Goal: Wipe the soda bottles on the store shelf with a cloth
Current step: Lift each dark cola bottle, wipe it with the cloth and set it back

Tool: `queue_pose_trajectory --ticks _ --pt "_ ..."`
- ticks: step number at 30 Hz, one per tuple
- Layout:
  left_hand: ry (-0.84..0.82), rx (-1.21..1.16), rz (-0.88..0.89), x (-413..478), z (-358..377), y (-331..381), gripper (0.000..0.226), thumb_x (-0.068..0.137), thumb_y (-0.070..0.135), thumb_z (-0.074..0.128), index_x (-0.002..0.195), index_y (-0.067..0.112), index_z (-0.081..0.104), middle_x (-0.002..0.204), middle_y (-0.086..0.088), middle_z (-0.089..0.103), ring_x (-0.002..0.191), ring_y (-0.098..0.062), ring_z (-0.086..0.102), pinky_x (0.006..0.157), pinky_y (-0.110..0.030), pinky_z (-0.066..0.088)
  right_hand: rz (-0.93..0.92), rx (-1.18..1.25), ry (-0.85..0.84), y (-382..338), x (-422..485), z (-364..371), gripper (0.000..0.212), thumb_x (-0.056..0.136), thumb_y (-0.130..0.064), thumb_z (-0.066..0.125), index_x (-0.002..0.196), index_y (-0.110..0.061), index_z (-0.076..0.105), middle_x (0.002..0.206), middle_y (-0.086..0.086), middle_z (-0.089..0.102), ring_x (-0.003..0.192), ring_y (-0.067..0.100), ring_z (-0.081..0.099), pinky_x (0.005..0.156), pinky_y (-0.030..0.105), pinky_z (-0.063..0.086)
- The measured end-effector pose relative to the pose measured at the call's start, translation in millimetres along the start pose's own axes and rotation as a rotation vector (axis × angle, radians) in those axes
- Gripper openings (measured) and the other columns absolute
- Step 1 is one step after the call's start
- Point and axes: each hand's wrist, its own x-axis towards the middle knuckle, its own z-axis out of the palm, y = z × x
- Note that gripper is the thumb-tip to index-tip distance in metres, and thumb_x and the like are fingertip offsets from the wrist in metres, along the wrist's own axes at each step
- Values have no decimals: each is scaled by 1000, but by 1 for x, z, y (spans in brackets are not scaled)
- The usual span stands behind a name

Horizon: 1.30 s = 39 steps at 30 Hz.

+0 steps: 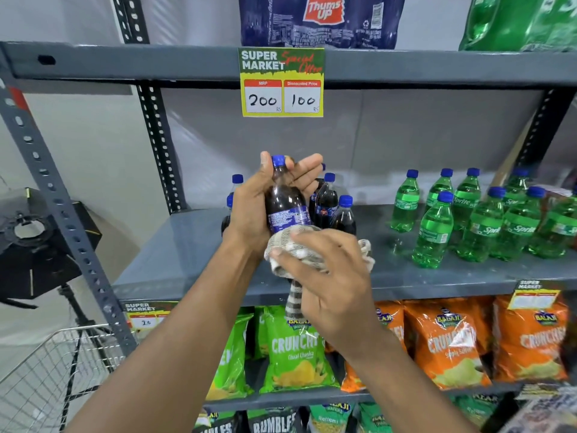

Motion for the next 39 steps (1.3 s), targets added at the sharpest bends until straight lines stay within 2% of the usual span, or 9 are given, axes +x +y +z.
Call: queue_pose_trajectory --ticks 4,7,9,11,14,16,22,32,39 --pt "21 8 9 1 -1 0 46 105 43 32 85 9 57 120 -22 70 119 -31 65 88 -37 56 238 91 99 7 2 2 57 80 16 47 118 -19 72 120 1 61 106 29 56 88 40 53" --pt "28 2 7 2 -4 0 46 105 44 33 85 10 57 123 -23 69 124 -31 62 97 -39 52 11 26 -33 -2 -3 -1 48 80 9 46 111 -12 77 119 10 66 106 30 52 95 35 48" --pt "29 10 18 3 -7 1 45 105 44 33 86 10 57 125 -23 68 125 -31 61 101 -41 48 45 80 -11 3 1 -4 49 81 10 47 110 -15 77 118 6 67 107 26 55 97 33 49" --pt "20 19 34 4 -9 1 45 105 44 33 87 11 57 125 -22 68 123 -31 63 101 -41 48 398 288 136 5 8 -3 46 87 12 57 110 -23 76 114 -2 69 108 18 63 98 37 53" --pt "17 46 45 5 -9 2 46 105 44 32 86 11 58 125 -21 68 122 -32 63 101 -41 48 985 963 259 8 19 -1 37 88 6 68 95 -28 81 105 4 79 108 23 72 102 50 53" --pt "26 58 48 7 -8 4 47 105 44 31 85 11 58 124 -21 69 121 -32 63 102 -41 48 1109 1081 242 9 18 -2 36 87 7 67 91 -26 82 103 7 79 106 25 72 102 52 53" --pt "46 43 53 10 -10 5 49 106 44 30 85 11 59 122 -21 70 121 -32 64 101 -40 50 627 525 102 -4 -6 -13 54 83 21 64 103 -28 76 111 -14 71 111 3 64 95 13 48" --pt "13 40 26 17 -7 -10 49 105 44 32 86 10 61 124 -23 68 123 -33 62 104 -43 46 721 594 118 10 -7 -19 46 85 11 68 99 -32 76 108 -16 73 110 4 66 93 13 50" --pt "1 72 -12 17 2 -22 47 105 45 30 86 11 58 121 -20 70 122 -31 63 100 -39 50 609 517 141 30 14 -20 43 84 15 67 104 -22 76 114 -4 72 113 11 66 100 26 51"
